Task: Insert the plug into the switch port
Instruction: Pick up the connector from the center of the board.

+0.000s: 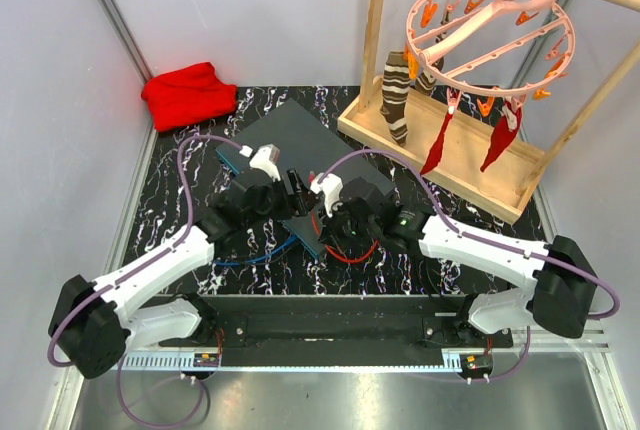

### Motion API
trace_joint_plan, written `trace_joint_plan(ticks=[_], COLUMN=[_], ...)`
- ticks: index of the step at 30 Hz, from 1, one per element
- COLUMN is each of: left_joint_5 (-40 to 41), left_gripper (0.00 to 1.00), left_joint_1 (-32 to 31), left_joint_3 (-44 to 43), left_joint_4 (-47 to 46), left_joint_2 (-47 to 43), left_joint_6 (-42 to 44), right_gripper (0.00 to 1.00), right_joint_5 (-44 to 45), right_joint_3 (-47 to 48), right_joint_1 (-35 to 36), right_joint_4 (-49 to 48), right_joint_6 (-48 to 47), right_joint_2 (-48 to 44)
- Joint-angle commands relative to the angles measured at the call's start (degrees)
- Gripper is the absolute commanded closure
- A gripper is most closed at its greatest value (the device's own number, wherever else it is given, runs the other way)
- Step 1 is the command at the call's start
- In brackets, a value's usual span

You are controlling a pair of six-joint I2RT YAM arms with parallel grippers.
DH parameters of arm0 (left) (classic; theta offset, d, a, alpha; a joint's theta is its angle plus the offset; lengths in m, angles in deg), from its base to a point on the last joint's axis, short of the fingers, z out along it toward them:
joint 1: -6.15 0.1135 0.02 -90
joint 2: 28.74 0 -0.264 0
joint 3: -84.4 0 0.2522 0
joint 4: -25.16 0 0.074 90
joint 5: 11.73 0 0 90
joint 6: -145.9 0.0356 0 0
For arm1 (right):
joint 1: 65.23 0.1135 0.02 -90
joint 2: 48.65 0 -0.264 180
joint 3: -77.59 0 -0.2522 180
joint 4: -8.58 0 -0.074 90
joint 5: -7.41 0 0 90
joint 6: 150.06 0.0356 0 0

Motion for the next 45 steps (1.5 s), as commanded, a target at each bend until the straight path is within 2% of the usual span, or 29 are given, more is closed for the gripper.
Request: trace_joint_plan(ticks=[1, 2, 3, 7, 8, 9, 10, 11, 15, 18, 21, 25, 27, 36, 37, 45], left_joint_5=[-6.02, -7.07, -7.52, -7.61, -7.26, -6.83, -5.95, -4.46, -0.67, -0.32, -1.28, -3.65, -4.88, -6.38, -6.56, -7.44], left_gripper=[0.4, 0.49, 0.67, 0.94, 0.98, 1.0, 1.0, 1.0, 1.0, 1.0, 1.0, 1.0, 1.0, 1.0, 1.0, 1.0], left_joint_1=[0.11, 0.2, 0.11, 0.2, 0.11, 0.2, 0.2, 0.29, 1.69, 4.59, 7.84, 11.88, 13.11, 16.63, 16.9, 17.34], left_joint_3=[-0.92, -0.3, 0.14, 1.72, 2.25, 2.42, 2.6, 2.95, 4.62, 6.9, 8.49, 10.77, 12.09, 14.73, 15.08, 14.82], left_joint_4=[-6.05, -6.49, -6.67, -7.02, -6.94, -6.5, -5.19, -4.48, -0.88, -0.26, 0.71, 0.98, 0.71, -0.08, -0.17, -1.05], left_joint_2=[1.98, 2.42, 2.51, 1.2, 0.33, -0.2, -0.65, -1.61, -4.6, -7.5, -9.35, -11.1, -11.28, -10.85, -10.41, -8.56], left_joint_6=[-2.01, -1.92, -1.84, 0.62, 1.41, 2.29, 2.56, 2.99, 4.14, 4.23, 4.4, 4.4, 4.23, 4.93, 4.93, 4.93], right_gripper=[1.0, 1.0, 1.0, 0.92, 0.82, 0.77, 0.7, 0.56, 0.38, 0.31, 0.3, 0.31, 0.31, 0.35, 0.36, 0.46], right_joint_5=[1.29, 1.29, 1.29, 1.72, 1.9, 2.34, 3.56, 4.62, 6.56, 4.72, 4.36, 1.39, 0.15, -9.86, -12.05, -16.64], right_joint_3=[0.19, 0.19, 0.11, -0.42, -0.51, -0.6, -0.68, -0.68, -0.86, -2.08, -3.4, -6.83, -7.8, -15.96, -16.5, -19.93], right_joint_1=[0.91, 0.99, 0.91, 0.99, 0.91, 0.99, 0.99, 0.82, -3.3, -9.87, -14.28, -22.1, -23.7, -31.96, -32.49, -33.72], right_joint_4=[-2.32, -2.14, -2.06, -1.97, -1.97, -1.88, -1.53, -1.18, 1.28, 2.43, 3.3, 3.22, 2.52, -14.96, -18.8, -28.41], right_joint_6=[-3.29, -3.29, -3.11, -0.75, -0.04, 1.27, 2.07, 2.86, 8.56, 11.81, 14.01, 19.29, 22.09, 29.14, 29.58, 30.37], right_joint_2=[1.09, 1.27, 1.36, 1.45, 1.36, 1.19, 0.75, 0.4, -2.58, -5.57, -6.81, -3.58, -1.55, 6.28, 7.5, 12.96])
